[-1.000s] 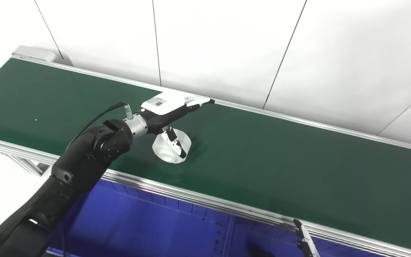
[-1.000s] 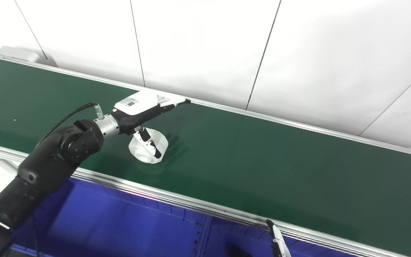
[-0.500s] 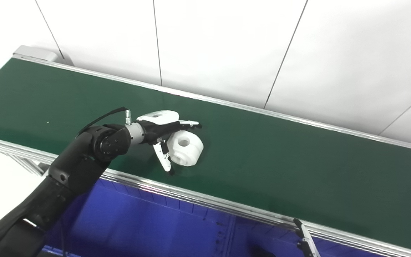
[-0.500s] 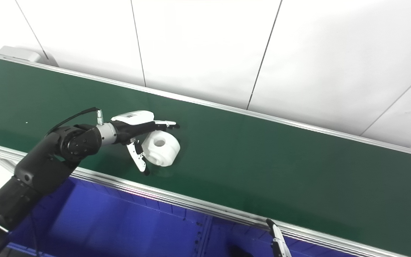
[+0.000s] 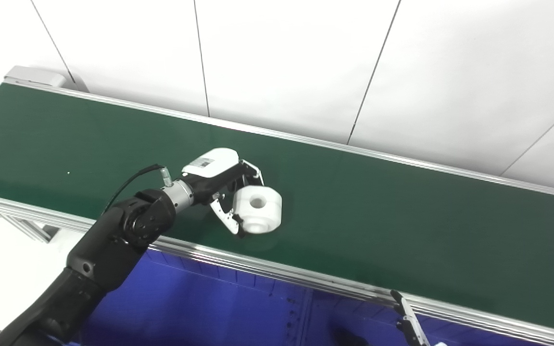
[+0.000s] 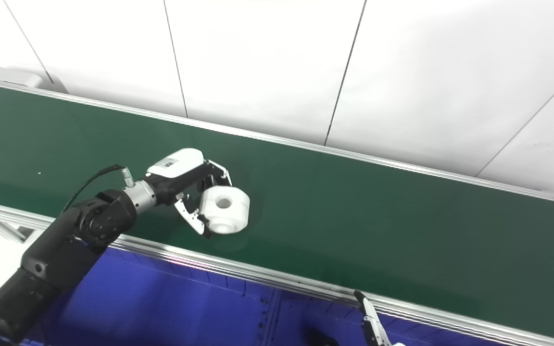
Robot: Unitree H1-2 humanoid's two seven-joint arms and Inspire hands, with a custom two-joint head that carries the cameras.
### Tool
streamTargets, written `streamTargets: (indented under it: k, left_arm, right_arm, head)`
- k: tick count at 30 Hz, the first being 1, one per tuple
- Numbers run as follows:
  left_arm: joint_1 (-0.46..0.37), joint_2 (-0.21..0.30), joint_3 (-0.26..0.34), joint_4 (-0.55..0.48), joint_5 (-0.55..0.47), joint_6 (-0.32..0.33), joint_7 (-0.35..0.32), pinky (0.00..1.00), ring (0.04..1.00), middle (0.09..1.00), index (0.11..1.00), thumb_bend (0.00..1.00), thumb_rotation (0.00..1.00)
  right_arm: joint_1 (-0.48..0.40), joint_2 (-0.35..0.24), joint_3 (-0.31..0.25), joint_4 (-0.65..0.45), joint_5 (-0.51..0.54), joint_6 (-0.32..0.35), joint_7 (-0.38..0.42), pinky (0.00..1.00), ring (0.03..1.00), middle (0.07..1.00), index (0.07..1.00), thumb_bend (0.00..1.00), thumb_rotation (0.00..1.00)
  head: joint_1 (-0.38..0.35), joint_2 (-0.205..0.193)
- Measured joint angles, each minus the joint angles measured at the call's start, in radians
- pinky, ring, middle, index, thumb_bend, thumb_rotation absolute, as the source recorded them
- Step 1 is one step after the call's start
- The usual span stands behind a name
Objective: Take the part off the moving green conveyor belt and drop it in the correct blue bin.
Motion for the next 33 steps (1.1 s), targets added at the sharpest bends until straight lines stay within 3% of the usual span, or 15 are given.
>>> streamTargets:
  k: [7, 8, 9, 12, 13, 16, 17, 21, 33]
  left_arm:
    - [0.025, -0.024, 0.032, 0.020, -0.013, -0.105, 0.121, 0.40, 0.397, 0.501, 0.536, 0.50, 0.00]
    - [0.036, -0.024, 0.040, 0.004, -0.024, -0.113, 0.125, 0.41, 0.405, 0.503, 0.533, 0.50, 0.00]
    - [0.050, -0.023, 0.049, -0.016, -0.049, -0.126, 0.127, 0.42, 0.408, 0.503, 0.533, 0.50, 0.00]
    - [0.102, -0.005, 0.072, -0.095, -0.133, -0.155, 0.128, 0.41, 0.410, 0.501, 0.535, 0.50, 0.00]
    - [0.118, 0.002, 0.078, -0.114, -0.150, -0.158, 0.130, 0.40, 0.406, 0.503, 0.536, 0.50, 0.00]
    - [0.174, 0.040, 0.088, -0.177, -0.191, -0.161, 0.156, 0.39, 0.405, 0.510, 0.532, 0.50, 0.00]
    - [0.195, 0.050, 0.094, -0.189, -0.202, -0.161, 0.162, 0.39, 0.404, 0.507, 0.534, 0.50, 0.00]
    - [0.283, 0.084, 0.102, -0.228, -0.228, -0.161, 0.204, 0.40, 0.414, 0.507, 0.523, 0.50, 0.00]
    - [0.461, 0.121, 0.063, -0.292, -0.202, -0.161, 0.353, 0.39, 0.419, 0.503, 0.511, 0.50, 0.00]
  right_arm:
    - [-0.004, 0.000, 0.005, 0.000, -0.004, 0.000, 0.000, 0.83, 0.930, 0.972, 0.976, 0.59, 0.86]
    - [-0.004, 0.001, 0.006, 0.000, -0.008, 0.000, 0.000, 0.83, 0.935, 0.974, 0.977, 0.58, 0.86]
    - [-0.003, 0.001, 0.007, -0.001, -0.009, 0.000, 0.000, 0.85, 0.941, 0.977, 0.979, 0.57, 0.86]
    - [-0.001, 0.002, 0.011, -0.024, -0.003, 0.001, 0.010, 0.87, 0.953, 0.986, 0.986, 0.60, 0.87]
    - [-0.002, 0.002, 0.012, -0.031, 0.001, 0.001, 0.011, 0.87, 0.947, 0.985, 0.987, 0.63, 0.89]
    - [-0.009, 0.003, 0.013, -0.030, 0.009, 0.001, 0.012, 0.88, 0.954, 0.985, 0.990, 0.65, 0.90]
    - [-0.008, 0.004, 0.013, -0.030, 0.012, 0.002, 0.013, 0.89, 0.956, 0.983, 0.990, 0.66, 0.89]
    - [-0.008, 0.016, 0.013, -0.064, 0.027, 0.038, 0.043, 0.90, 0.968, 0.990, 0.999, 0.67, 0.91]
    - [-0.028, 0.014, 0.002, -0.072, 0.008, 0.040, 0.050, 0.84, 0.938, 0.977, 0.984, 0.61, 0.90]
  head:
    - [-0.009, 0.017]
    - [-0.017, 0.024]
    - [-0.047, 0.058]
    - [-0.077, 0.081]
    - [-0.121, 0.100]
    - [-0.135, 0.114]
    - [-0.153, 0.150]
    - [-0.176, 0.185]
    - [-0.192, 0.213]
